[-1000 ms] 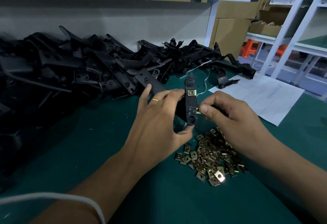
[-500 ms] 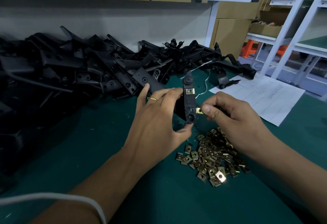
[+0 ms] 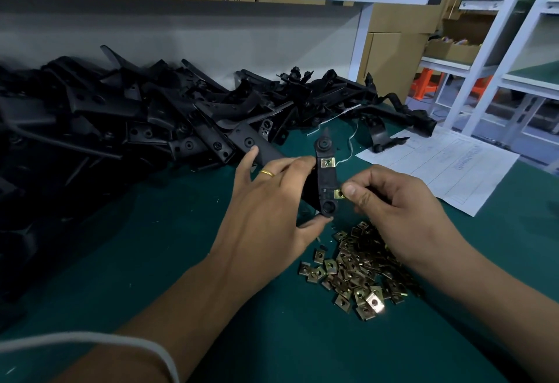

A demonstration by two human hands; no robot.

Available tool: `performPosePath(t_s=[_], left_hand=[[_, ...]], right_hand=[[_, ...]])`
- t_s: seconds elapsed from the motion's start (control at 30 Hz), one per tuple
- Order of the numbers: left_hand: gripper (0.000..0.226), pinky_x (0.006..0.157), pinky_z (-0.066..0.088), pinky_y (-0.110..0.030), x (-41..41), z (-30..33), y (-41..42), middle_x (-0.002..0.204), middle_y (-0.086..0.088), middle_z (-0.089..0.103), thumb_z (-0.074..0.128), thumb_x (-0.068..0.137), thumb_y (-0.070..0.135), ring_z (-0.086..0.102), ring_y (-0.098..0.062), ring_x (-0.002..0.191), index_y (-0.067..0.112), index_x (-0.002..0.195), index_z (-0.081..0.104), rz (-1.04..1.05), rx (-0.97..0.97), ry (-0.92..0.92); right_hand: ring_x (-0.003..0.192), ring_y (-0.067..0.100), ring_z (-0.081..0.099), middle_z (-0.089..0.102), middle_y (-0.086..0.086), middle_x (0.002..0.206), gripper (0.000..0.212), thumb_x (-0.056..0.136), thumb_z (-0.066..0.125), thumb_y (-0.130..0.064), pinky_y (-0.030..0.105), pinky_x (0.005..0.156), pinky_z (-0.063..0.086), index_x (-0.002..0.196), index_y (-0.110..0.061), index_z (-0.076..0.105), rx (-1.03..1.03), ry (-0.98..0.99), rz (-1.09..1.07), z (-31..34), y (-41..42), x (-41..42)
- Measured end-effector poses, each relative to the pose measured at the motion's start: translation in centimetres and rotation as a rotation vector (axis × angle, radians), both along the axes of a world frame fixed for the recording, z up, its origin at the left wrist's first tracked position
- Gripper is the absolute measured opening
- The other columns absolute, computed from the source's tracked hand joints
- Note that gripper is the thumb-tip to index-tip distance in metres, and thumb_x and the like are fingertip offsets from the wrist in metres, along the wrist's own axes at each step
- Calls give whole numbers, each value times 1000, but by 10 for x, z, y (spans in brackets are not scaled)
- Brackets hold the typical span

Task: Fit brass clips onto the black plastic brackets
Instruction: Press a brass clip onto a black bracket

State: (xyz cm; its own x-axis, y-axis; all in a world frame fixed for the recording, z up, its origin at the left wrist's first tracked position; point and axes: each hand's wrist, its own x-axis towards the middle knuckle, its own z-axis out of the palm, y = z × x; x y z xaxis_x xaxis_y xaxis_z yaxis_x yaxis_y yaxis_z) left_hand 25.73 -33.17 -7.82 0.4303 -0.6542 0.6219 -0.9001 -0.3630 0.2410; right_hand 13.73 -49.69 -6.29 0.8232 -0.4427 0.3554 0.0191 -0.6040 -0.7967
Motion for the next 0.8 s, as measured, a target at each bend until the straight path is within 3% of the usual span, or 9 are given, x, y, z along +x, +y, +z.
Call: performPosePath(t_s=[0.33,0.67,0.73,0.8], left_hand=[[64,127,16,-52,-5,3,-1,104,8,75,73,81,58,61,-9,116,14,127,60,13,56,-108],[66,124,22,-55,-7,6,1,101,10,76,71,80,63,63,-12,116,16,125,62,25,36,-81],[69,123,23,-56,-5,6,0,106,10,75,72,80,64,63,-13,118,16,128,61,32,12,-86],[70,123,23,-56,-5,9,0,109,9,74,72,82,63,61,-14,120,14,130,61,3,-1,-106]], right_hand=[[67,-3,61,70,-16,73,20,97,68,-35,9,63,42,80,-26,71,22,16,-38,0,10,-5],[66,-1,58,66,-13,70,24,98,66,-34,11,64,43,77,-25,71,23,-28,2,3,11,-2],[70,4,60,66,-6,74,29,105,57,-33,18,68,47,82,-22,71,15,-71,33,4,7,-2],[81,22,63,67,4,82,32,111,48,-32,36,74,52,92,-18,70,44,-111,84,8,8,-2]])
